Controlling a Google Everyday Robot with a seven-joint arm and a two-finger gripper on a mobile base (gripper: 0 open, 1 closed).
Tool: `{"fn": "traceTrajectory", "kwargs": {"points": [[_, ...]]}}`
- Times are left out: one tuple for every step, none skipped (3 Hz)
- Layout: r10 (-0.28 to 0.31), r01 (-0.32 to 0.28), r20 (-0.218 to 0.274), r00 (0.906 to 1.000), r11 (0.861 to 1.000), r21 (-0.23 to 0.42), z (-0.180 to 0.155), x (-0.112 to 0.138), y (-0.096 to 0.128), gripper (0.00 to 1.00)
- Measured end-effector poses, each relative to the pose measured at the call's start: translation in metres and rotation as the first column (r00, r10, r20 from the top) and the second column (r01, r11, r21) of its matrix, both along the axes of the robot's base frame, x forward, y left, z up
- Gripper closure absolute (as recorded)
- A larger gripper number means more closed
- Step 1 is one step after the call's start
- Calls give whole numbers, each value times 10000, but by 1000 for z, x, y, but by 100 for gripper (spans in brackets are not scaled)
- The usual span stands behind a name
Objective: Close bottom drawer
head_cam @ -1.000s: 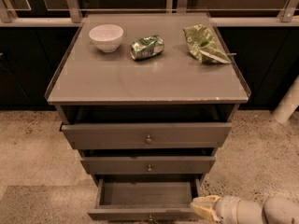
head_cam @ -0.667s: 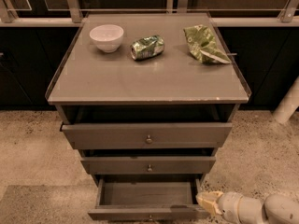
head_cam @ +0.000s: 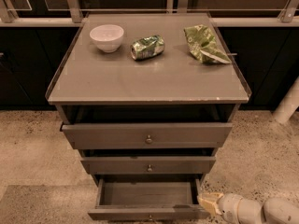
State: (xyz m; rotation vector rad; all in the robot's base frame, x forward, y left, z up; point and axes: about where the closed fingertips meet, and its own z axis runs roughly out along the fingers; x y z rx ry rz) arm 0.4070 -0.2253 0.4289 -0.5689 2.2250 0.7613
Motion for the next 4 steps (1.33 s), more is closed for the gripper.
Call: {"fn": "traceTrajectory", "kwargs": {"points": [[0, 0, -1, 10000, 10000, -2, 0, 0, 0, 100], [-217, 243, -572, 9981, 9988, 437, -40, -2, 1, 100], [-491, 690, -1735, 9836, 9915, 1108, -121, 0, -5, 100], [-407, 859, -2753, 9605, 9843, 1543, -184, -5, 4, 100]]}}
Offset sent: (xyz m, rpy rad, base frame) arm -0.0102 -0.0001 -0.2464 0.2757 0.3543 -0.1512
